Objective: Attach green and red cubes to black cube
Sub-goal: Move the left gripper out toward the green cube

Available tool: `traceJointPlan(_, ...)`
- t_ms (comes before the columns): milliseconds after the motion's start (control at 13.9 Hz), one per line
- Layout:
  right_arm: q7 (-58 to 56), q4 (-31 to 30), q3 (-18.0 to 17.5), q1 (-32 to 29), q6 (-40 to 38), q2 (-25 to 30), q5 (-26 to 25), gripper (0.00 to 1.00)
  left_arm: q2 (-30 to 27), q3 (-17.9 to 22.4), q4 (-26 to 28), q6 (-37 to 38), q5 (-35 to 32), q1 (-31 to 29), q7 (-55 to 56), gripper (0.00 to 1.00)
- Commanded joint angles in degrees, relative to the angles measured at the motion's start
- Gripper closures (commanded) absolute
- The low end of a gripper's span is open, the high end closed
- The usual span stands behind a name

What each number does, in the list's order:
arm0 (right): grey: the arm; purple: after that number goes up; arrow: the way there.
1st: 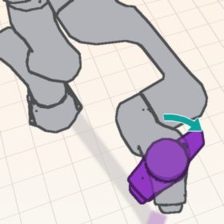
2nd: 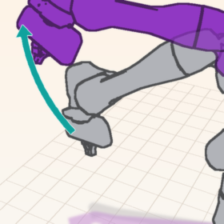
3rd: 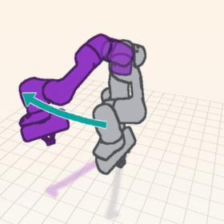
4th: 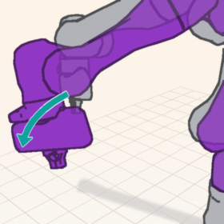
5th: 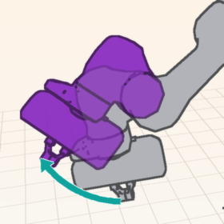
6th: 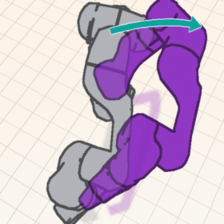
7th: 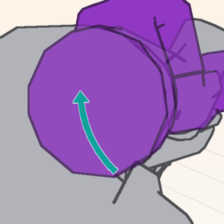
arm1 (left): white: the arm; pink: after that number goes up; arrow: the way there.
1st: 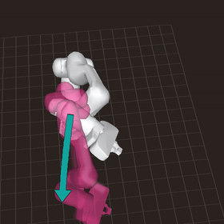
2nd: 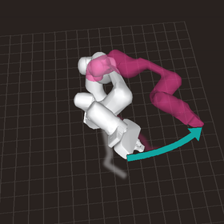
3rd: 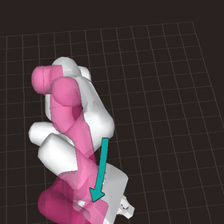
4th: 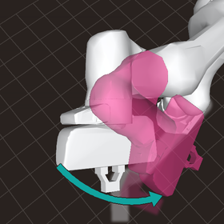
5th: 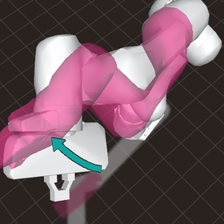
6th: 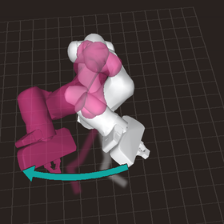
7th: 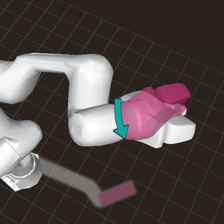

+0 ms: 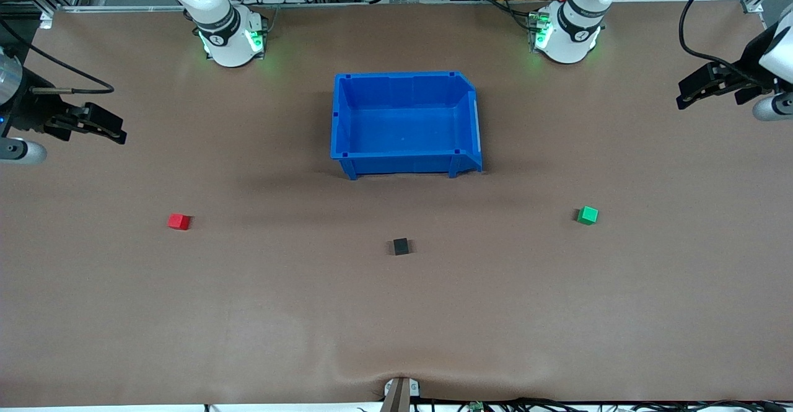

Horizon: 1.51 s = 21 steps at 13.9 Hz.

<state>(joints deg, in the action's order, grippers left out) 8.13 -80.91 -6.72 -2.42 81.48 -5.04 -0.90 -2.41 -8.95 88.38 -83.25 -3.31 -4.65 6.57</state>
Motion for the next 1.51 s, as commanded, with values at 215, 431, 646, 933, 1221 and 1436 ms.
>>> traceJointPlan(215, -2.8, -5.1, -0.5, -1.8, 1.4, 4.9, 0.4, 0.00, 1.3, -0.8, -1.3, 0.3, -0.6, 0.2, -0.6, 0.00)
traceJointPlan(431, -3.9, -5.1, -0.5, -2.3, 1.6, 4.9, 0.4, 0.00, 2.0, -1.0, -2.6, 0.3, -0.5, 0.1, -0.6, 0.00)
traceJointPlan(646, -3.8, -5.1, -0.5, -2.3, 2.2, 4.8, 0.5, 0.00, 2.1, -1.1, -1.8, 0.3, -0.2, 0.1, -0.5, 0.00)
traceJointPlan(933, -3.8, -5.1, -0.6, -2.3, 2.2, 4.7, 0.5, 0.00, 2.9, -1.1, -1.7, -0.2, -0.3, -0.3, -0.5, 0.00)
traceJointPlan(1221, -3.7, -4.8, -0.6, -2.2, 2.3, 4.6, 0.5, 0.00, 3.2, -1.2, -0.2, -1.6, -0.4, 0.1, -0.6, 0.00)
traceJointPlan(1436, -3.7, -4.7, -0.6, -2.1, 2.3, 4.4, 0.5, 0.00, 3.2, -1.3, 2.8, -4.2, -0.5, 0.1, -0.7, 0.00)
